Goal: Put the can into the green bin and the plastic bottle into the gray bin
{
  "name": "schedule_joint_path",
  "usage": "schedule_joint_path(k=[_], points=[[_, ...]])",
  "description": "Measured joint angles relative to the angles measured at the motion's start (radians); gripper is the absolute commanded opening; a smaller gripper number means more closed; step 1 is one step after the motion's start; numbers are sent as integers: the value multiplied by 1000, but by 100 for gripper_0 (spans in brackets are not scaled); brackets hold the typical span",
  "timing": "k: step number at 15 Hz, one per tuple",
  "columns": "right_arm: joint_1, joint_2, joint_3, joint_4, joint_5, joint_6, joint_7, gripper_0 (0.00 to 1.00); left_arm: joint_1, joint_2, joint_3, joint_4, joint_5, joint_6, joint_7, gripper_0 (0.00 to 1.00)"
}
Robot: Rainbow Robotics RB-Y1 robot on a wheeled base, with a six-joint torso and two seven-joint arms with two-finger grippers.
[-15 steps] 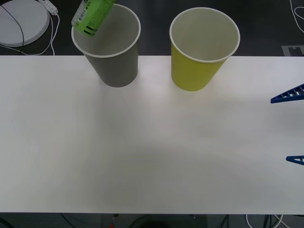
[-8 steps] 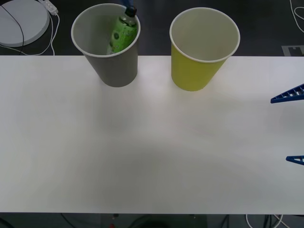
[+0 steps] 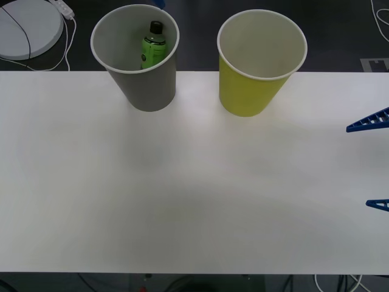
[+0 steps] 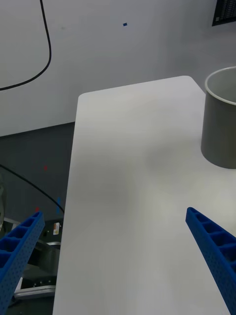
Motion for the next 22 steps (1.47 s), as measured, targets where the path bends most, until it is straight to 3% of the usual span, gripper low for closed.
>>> schedule_joint_path(k=[3,8,15,19,22], points=[[0,0,0,0,0,0,0,100,24,25,0,-29,26,0,-20,100],[0,0,0,0,0,0,0,100,118,121,0,-207,69,8,-6,100],[0,0,0,0,0,0,0,100,254,278,-1,-507,96,37,121,100],[0,0,0,0,0,0,0,100,348,383,0,-688,129,107,183,100],[0,0,0,0,0,0,0,100,421,459,0,-757,235,204,183,100]])
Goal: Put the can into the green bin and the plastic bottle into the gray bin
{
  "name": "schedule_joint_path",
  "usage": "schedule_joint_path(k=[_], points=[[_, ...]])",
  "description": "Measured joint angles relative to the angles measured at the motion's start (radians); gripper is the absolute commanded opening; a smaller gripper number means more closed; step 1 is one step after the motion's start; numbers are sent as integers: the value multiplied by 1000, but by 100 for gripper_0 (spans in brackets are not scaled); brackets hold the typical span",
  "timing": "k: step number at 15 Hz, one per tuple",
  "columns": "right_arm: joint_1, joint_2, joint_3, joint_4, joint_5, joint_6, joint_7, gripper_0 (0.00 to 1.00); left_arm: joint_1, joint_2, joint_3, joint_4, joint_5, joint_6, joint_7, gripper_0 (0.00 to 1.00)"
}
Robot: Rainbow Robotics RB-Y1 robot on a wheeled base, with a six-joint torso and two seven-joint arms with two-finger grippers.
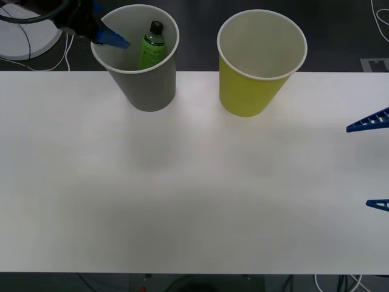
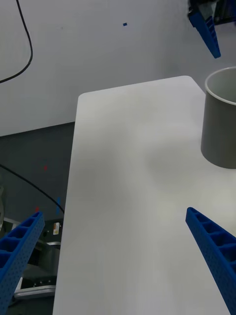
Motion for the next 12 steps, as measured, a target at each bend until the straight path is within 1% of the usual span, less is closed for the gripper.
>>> schedule_joint_path(k=[3,5,10,12], points=[[0,0,0,0,0,0,0,100,82,58,9,-74,82,100,-1,100],[0,0,0,0,0,0,0,100,153,80,49,-122,118,142,0,100],[0,0,0,0,0,0,0,100,348,84,191,-224,151,206,0,100],[0,0,0,0,0,0,0,100,418,84,241,-254,180,229,0,100]])
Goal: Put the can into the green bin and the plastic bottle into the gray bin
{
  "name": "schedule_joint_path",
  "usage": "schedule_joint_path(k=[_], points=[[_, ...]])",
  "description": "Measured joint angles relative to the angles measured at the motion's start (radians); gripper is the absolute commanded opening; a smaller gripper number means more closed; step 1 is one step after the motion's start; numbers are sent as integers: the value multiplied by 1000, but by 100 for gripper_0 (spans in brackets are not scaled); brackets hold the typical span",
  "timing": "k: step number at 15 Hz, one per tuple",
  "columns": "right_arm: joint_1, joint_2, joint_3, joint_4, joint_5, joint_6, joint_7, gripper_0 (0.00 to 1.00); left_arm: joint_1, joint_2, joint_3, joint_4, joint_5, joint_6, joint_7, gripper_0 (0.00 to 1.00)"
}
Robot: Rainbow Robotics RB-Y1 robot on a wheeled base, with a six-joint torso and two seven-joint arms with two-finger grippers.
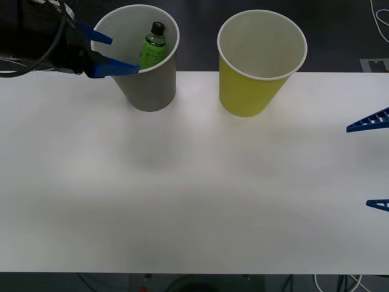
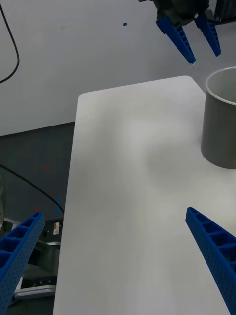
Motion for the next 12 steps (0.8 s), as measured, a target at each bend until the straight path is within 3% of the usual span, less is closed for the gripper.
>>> schedule_joint_path(k=[2,6,12], points=[[0,0,0,0,0,0,0,100,59,0,44,-29,32,6,-17,100],[0,0,0,0,0,0,0,100,160,6,105,-34,161,3,-161,100],[0,0,0,0,0,0,0,100,325,7,248,-120,200,-59,-272,100]])
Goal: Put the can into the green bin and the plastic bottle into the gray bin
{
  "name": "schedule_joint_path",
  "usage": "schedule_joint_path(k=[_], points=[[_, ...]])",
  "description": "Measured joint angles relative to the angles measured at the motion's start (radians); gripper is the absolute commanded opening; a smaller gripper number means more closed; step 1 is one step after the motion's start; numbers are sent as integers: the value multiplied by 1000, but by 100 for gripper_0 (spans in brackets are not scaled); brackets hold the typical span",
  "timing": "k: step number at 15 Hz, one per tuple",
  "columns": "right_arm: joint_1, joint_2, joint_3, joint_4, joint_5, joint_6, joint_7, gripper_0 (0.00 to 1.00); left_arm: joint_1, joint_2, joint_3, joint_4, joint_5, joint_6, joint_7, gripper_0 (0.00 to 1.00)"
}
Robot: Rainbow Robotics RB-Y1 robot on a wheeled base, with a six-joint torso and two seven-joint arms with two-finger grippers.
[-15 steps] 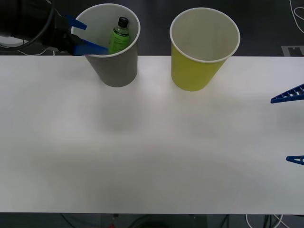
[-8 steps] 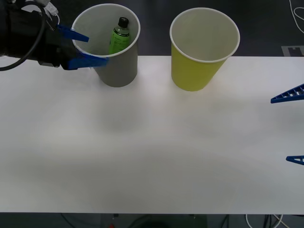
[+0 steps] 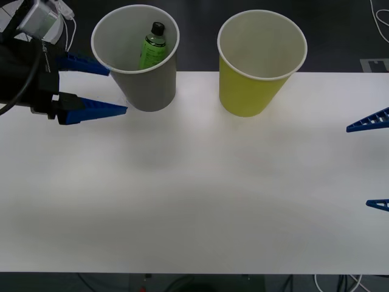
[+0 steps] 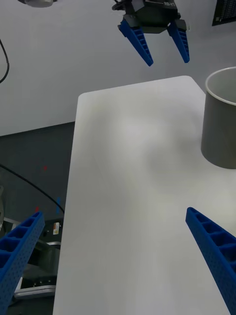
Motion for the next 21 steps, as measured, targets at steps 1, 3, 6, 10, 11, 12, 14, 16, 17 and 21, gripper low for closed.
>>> schedule_joint_path(k=[1,3,6,10,11,12,14,16,17,21], points=[[0,0,0,0,0,0,0,100,28,0,17,-6,16,0,-40,100],[0,0,0,0,0,0,0,100,103,-2,59,-21,43,0,-122,100],[0,0,0,0,0,0,0,100,196,-2,110,-50,72,0,-218,100],[0,0,0,0,0,0,0,100,290,-2,153,-77,106,0,-340,100],[0,0,0,0,0,0,0,100,318,-2,165,-82,117,0,-374,100],[0,0,0,0,0,0,0,100,344,-2,178,-88,128,0,-410,100],[0,0,0,0,0,0,0,100,395,-2,201,-99,145,-3,-478,100],[0,0,0,0,0,0,0,100,442,-5,230,-106,156,-21,-538,100],[0,0,0,0,0,0,0,100,463,-11,255,-106,157,-49,-565,100],[0,0,0,0,0,0,0,100,541,-36,338,-132,137,-120,-613,100]])
